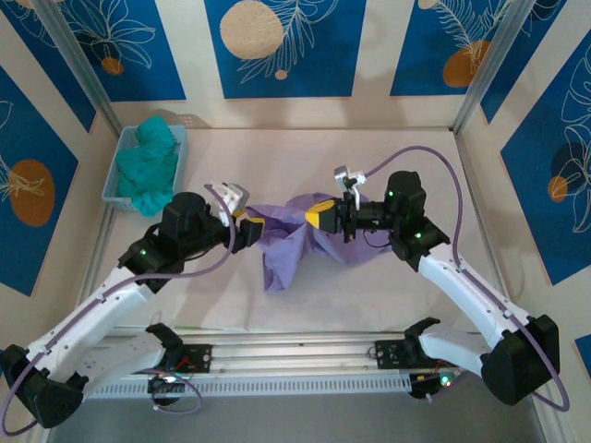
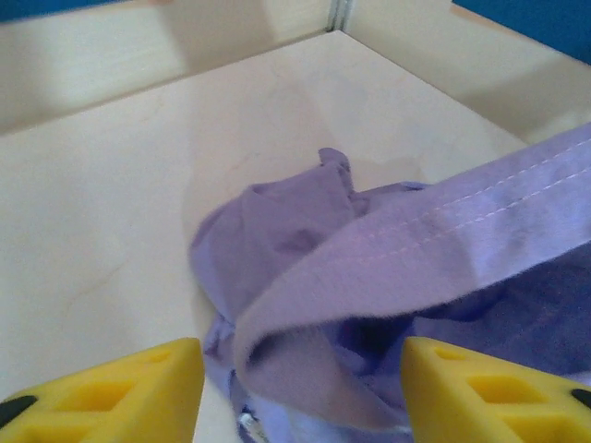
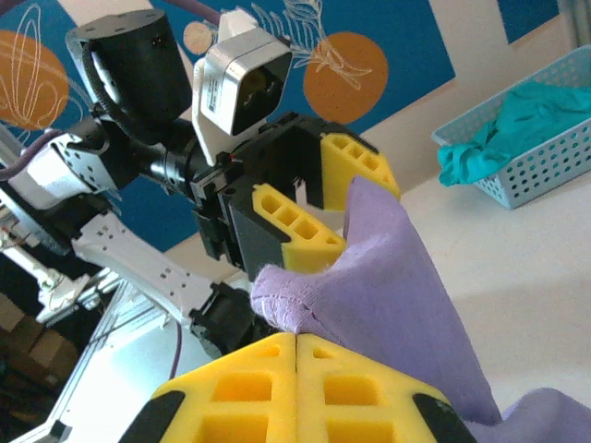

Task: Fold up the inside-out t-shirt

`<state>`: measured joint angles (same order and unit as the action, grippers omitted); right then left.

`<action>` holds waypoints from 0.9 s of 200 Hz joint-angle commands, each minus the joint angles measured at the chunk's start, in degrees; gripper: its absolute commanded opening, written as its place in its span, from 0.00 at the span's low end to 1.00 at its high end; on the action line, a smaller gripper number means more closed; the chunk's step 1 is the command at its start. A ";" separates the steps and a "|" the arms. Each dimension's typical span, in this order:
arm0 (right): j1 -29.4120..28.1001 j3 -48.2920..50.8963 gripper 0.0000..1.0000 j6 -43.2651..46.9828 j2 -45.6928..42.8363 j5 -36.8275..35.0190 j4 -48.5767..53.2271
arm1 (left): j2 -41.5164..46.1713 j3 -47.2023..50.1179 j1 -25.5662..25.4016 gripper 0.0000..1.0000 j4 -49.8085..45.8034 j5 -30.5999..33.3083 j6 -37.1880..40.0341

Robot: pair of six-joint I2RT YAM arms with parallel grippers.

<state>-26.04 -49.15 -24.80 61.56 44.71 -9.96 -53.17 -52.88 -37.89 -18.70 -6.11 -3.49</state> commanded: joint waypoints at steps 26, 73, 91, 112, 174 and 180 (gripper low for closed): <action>1.20 -5.77 0.00 6.42 1.71 6.65 12.79 | 0.32 1.79 -2.53 0.66 6.65 4.96 15.40; 1.22 -7.08 0.00 8.76 3.07 8.24 17.60 | -5.91 -0.80 -3.20 0.61 9.35 -8.61 15.11; 1.33 -7.53 0.00 9.92 3.62 7.81 19.90 | -8.74 -2.28 -3.27 0.51 9.57 -15.13 13.66; 1.39 -8.60 0.00 11.43 4.65 6.23 23.26 | -10.66 -3.35 -3.33 0.28 9.01 -16.93 11.73; 1.52 -12.52 0.27 7.99 6.27 -33.61 38.79 | -11.28 -5.16 -3.26 0.00 8.62 -16.74 -16.36; 1.27 -11.69 0.30 7.23 5.23 -34.61 38.23 | -11.79 -5.77 -3.27 0.00 7.48 -16.24 -18.34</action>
<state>-24.29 -60.95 -15.81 68.79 27.27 21.98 -64.16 -54.72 -40.77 -9.15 -22.87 -7.42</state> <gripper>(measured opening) 0.250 0.056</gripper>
